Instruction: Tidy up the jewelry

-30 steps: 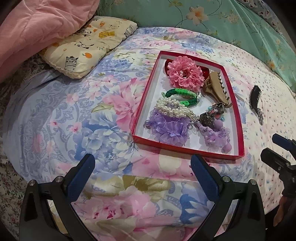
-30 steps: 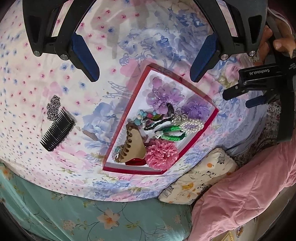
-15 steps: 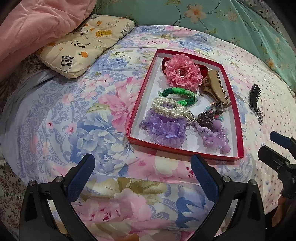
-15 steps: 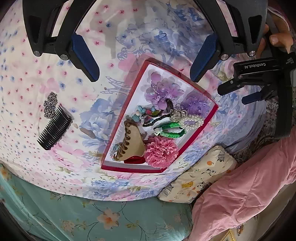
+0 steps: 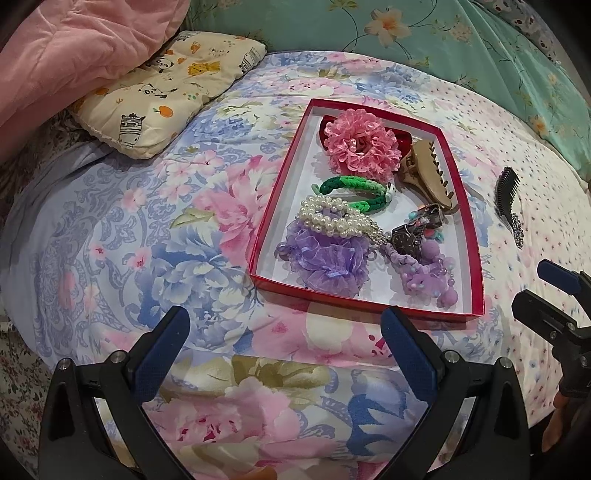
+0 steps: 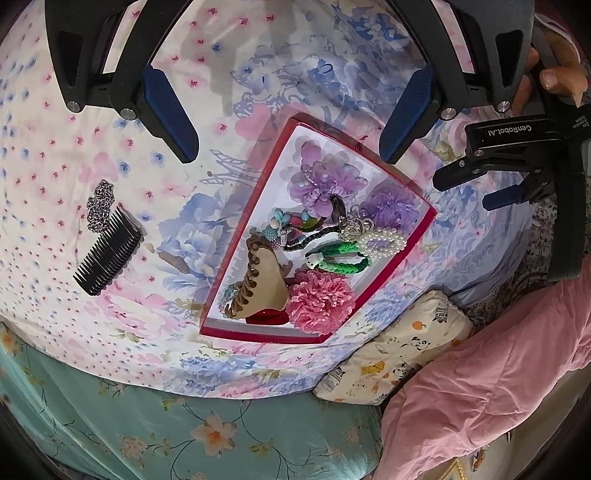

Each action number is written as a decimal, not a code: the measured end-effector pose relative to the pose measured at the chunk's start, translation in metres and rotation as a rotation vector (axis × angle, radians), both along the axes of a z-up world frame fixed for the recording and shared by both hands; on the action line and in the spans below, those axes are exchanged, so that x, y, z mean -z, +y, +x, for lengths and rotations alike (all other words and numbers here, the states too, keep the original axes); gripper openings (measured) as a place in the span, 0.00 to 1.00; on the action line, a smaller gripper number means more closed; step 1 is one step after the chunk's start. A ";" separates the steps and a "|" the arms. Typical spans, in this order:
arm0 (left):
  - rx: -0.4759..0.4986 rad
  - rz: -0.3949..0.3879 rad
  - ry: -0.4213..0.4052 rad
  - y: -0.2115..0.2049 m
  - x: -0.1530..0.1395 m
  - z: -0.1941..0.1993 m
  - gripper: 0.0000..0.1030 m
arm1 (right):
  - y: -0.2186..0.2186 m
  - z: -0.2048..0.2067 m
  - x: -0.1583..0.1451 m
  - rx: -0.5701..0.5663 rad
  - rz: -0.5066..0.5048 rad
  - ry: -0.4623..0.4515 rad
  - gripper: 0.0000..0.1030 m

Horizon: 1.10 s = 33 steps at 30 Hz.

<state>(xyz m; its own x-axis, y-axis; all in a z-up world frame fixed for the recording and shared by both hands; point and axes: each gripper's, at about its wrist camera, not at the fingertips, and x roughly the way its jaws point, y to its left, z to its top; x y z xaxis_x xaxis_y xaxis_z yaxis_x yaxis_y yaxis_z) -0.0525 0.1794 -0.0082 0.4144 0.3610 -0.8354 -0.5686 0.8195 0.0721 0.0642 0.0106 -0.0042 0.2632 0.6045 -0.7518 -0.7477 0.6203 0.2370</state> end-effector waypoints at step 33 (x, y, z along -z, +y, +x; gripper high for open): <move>0.002 0.013 -0.011 0.001 -0.006 0.000 1.00 | 0.001 -0.001 -0.003 -0.006 0.000 -0.002 0.97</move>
